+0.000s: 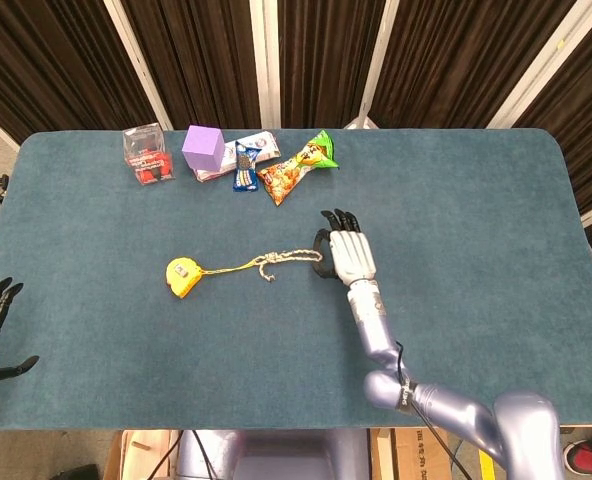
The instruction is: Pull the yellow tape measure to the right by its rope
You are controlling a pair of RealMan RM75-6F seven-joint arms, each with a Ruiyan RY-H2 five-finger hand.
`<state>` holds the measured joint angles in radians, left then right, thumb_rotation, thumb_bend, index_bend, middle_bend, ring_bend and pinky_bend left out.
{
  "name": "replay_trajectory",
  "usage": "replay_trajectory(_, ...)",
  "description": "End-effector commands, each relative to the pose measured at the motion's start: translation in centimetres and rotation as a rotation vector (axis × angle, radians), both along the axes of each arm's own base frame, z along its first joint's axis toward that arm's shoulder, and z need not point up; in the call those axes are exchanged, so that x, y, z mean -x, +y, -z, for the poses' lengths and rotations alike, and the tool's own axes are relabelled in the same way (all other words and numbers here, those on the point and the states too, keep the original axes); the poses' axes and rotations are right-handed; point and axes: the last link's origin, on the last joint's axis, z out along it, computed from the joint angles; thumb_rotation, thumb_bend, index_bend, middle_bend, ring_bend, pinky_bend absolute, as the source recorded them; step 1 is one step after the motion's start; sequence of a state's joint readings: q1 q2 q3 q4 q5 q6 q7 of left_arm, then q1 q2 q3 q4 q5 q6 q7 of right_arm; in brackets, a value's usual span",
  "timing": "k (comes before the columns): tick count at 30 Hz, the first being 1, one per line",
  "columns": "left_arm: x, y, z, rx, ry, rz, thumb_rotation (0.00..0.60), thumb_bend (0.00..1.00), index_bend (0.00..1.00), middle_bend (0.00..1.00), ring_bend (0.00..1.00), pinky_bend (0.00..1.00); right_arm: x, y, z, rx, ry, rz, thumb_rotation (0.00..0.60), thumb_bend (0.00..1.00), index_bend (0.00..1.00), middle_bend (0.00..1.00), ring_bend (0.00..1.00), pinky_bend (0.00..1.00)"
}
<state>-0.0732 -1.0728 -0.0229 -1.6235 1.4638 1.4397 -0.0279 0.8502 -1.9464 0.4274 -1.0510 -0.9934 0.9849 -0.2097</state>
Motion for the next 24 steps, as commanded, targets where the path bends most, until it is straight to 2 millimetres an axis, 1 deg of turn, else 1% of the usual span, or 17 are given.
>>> replay_trajectory(1,0.0,0.0,0.0,0.000,-0.003,-0.001,0.600,0.00,0.00,0.00,0.00,0.00,-0.1,0.1,0.6,-0.008,0.001,-0.005,0.600,0.32,0.55,0.15,0.00,0.00)
replay_trajectory(12,0.0,0.0,0.0,0.000,-0.012,-0.002,0.600,0.00,0.00,0.00,0.00,0.00,-0.1,-0.1,2.0,-0.018,0.000,0.008,0.600,0.32,0.55,0.15,0.00,0.00)
replay_trajectory(24,0.1,0.0,0.0,0.005,-0.023,-0.011,0.600,0.00,0.00,0.00,0.00,0.00,-0.1,-0.7,2.6,-0.017,0.019,0.012,0.600,0.35,0.56,0.16,0.00,0.00)
